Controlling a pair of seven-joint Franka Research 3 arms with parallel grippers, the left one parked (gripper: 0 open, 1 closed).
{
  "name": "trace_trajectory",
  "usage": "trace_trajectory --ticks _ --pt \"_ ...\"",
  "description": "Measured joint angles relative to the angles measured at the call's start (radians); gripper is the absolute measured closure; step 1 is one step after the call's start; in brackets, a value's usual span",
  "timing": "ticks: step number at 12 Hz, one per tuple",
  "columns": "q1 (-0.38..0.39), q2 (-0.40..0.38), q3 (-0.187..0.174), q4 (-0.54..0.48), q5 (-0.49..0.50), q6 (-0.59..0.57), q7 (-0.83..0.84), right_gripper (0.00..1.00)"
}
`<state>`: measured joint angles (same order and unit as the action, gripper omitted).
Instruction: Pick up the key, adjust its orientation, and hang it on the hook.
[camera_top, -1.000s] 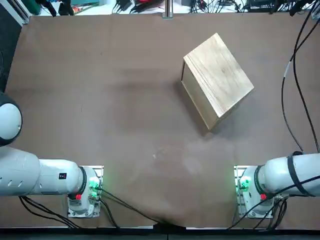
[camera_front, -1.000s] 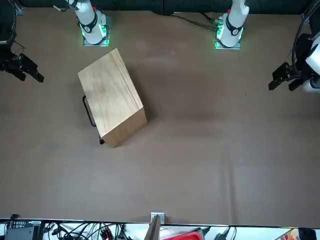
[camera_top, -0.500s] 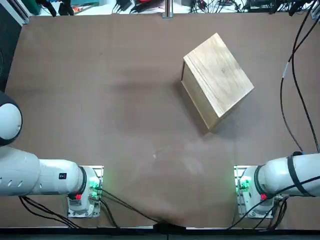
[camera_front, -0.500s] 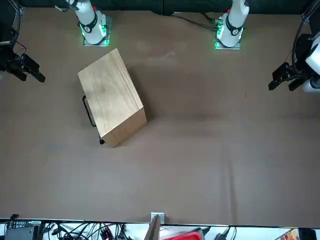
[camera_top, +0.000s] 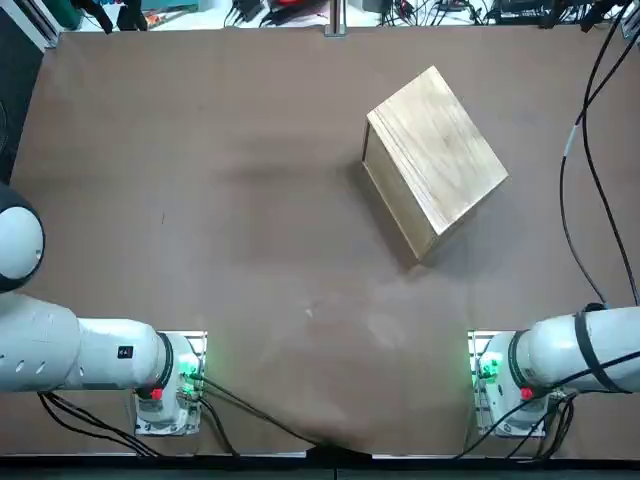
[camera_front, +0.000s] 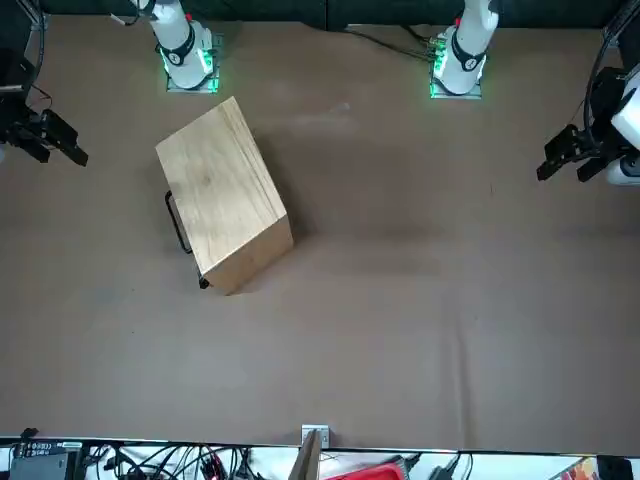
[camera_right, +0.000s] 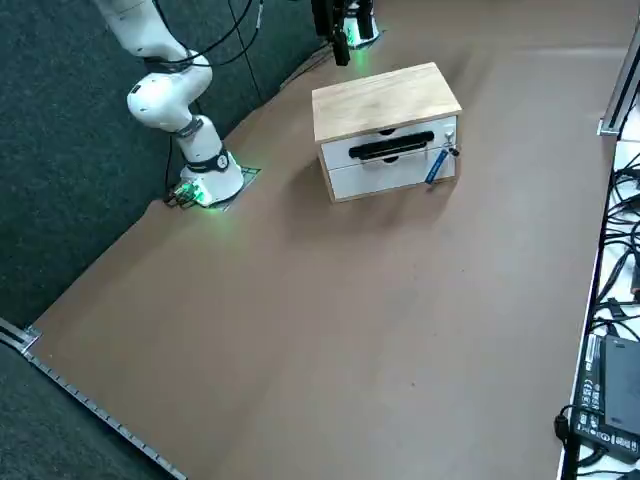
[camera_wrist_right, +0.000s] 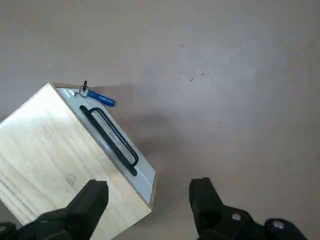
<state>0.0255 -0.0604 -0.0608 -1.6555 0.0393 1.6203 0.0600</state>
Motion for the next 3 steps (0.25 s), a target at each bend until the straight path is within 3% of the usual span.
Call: trace_trajectory --ticks 3 --pt "0.001 0.000 0.000 0.000 0.000 0.000 -0.001 0.00"
